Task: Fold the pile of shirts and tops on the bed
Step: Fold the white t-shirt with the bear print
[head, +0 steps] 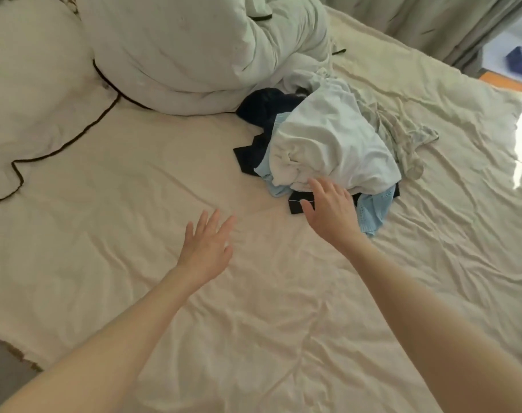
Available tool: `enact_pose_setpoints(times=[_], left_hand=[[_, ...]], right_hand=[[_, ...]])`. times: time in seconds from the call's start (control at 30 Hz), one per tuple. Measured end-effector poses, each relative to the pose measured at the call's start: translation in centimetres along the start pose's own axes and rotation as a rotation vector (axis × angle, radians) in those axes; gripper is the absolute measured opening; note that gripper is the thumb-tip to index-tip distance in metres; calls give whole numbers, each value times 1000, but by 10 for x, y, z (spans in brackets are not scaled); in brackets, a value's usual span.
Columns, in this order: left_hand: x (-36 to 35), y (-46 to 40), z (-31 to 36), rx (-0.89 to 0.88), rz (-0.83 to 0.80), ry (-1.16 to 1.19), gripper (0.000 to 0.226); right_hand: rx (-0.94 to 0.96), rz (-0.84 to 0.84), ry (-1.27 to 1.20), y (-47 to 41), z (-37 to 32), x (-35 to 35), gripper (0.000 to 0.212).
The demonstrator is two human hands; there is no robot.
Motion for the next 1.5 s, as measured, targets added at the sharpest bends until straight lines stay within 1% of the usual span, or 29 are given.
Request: enact_pose_setpoints(times=[0.13,0.23,0.3,0.37,0.47,0.5,0.57,0.63,0.7,0.73,0.8,0.83,0.87,0.93,1.0,1.03,1.1,1.17,1.2,1.27,1.3,1.33,1.43,1.5], left_hand=[[-21,-82,-6,-16,-66,-17,67],[-66,-125,-18,-3,-171,-81,75],[-99,-139,-29,22,-252,-96,81],[-121,-146,-36,2,-283,-133,85],[-127,-155,-41,3,-331,-113,86],[-124,-157,-42,17,-365,-99,84],[-113,-158,-39,44,-407,-58,76],[-95,-156,-29,68,-374,107,67],[-70,-146,-9,78,-285,387,64],[-53,-138,3,74,-226,520,66],[-16,-122,32,45,-99,733,81],[3,-113,48,12,-51,823,89],[21,-105,67,-31,-19,902,97],[55,-89,100,-104,-13,1011,111],[88,-70,132,-197,-37,995,118],[106,-60,146,-234,-37,933,116],[142,-38,168,-283,28,798,107],[180,-13,185,-287,104,743,89],[197,-2,189,-267,150,741,75],[234,24,192,-244,258,729,38],[252,36,192,-265,325,704,22],[272,49,192,-287,381,700,12],[331,91,187,-360,454,744,20],[372,119,182,-426,576,704,12]], right_hand=[[-41,83,81,-76,23,-17,52],[-48,93,119,-115,40,-44,59],[-33,86,134,-129,48,-65,59],[-23,145,141,-137,54,-74,53],[-17,268,120,-143,58,-69,27],[-22,289,90,-144,58,-63,21],[-33,289,20,-140,56,-50,19],[-55,254,-90,-125,52,-38,20],[-117,235,-236,-102,50,-24,21],[-166,246,-331,-90,52,-14,21],[-261,277,-553,-64,54,10,22],[-292,289,-621,-50,54,24,23],[-311,296,-651,-36,53,38,24],[-298,317,-651,-12,48,70,23],[-253,362,-624,4,42,110,20],[-238,390,-622,9,39,132,19],[-227,435,-637,15,35,180,17],[-210,491,-664,22,31,231,16],[-193,523,-679,27,28,256,18],[-161,567,-694,38,20,300,21],[-157,581,-702,45,17,319,20],[-157,595,-715,52,15,338,19],[-182,607,-790,78,16,384,19],[-216,553,-886,97,22,400,19]])
Point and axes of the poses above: each hand's wrist, its own y-axis away from the middle knuckle, its own x-axis out of the back of the hand, z = x × y, the point moved 7 cm from there along -y, towards the middle knuckle, and after that the axes turned 4 degrees about z, right-handed, at the moved point
